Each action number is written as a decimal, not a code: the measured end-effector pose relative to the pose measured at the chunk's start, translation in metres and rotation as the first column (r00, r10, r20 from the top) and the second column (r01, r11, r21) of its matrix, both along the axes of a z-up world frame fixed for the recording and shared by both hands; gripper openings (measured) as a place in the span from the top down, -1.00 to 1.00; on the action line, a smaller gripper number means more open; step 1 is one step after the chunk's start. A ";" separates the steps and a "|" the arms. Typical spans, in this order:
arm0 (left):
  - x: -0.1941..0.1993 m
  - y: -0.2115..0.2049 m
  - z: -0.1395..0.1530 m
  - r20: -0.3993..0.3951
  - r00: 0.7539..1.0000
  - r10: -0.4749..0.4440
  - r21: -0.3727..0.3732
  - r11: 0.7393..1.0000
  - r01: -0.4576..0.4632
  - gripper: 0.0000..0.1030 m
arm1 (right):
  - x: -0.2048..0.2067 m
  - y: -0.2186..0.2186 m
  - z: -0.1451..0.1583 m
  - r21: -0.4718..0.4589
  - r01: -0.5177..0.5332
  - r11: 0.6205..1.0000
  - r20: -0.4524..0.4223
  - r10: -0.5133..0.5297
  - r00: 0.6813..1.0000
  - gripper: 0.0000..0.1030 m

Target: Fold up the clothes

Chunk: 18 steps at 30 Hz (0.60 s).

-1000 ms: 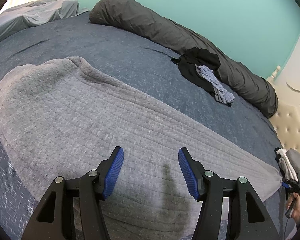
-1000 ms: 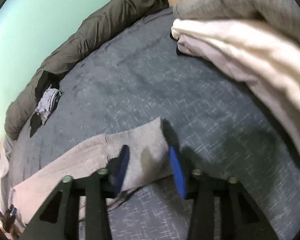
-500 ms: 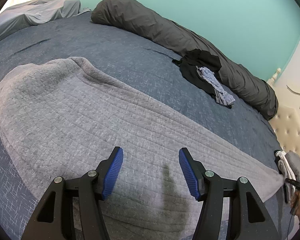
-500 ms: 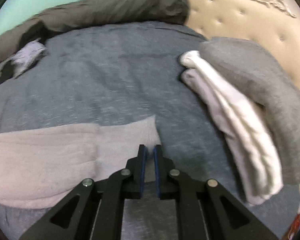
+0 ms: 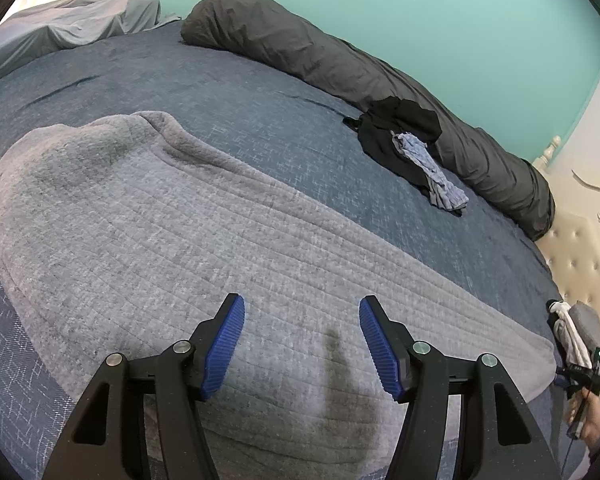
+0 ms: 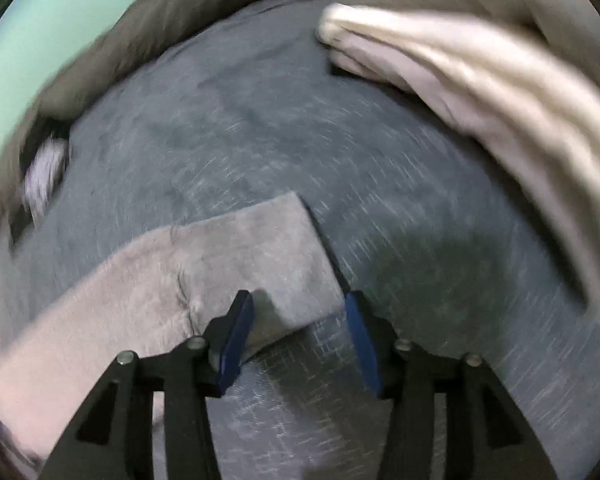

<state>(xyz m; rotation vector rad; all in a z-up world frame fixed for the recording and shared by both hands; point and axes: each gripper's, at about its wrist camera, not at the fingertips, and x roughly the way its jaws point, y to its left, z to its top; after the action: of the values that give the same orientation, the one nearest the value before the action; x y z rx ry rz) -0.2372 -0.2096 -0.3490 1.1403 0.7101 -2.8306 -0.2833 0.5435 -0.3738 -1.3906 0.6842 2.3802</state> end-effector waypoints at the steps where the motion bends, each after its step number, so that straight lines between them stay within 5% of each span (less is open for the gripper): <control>1: 0.000 0.000 0.000 0.001 1.000 -0.001 0.000 1.000 0.001 -0.25 | 0.003 0.002 -0.005 -0.048 0.022 0.999 -0.005 -0.023 1.000 0.03; 9: 0.000 0.002 -0.001 0.000 1.000 -0.002 0.000 1.000 0.002 -0.26 | 0.015 0.013 -0.017 -0.277 0.115 0.954 -0.081 -0.142 0.987 -0.10; 14: 0.001 0.002 0.000 -0.009 1.000 0.003 -0.009 1.000 -0.003 -0.26 | 0.009 0.010 -0.015 -0.277 0.126 0.953 -0.106 -0.161 0.981 -0.12; 18: 0.000 0.000 -0.001 -0.005 1.000 0.004 -0.012 1.000 -0.004 -0.26 | 0.002 0.008 -0.009 -0.236 0.097 0.967 -0.156 -0.136 0.978 0.67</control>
<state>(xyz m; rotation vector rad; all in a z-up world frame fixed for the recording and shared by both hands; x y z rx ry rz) -0.2371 -0.2093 -0.3496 1.1290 0.6932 -2.8315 -0.2810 0.5516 -0.3829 -1.1979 1.0842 2.4059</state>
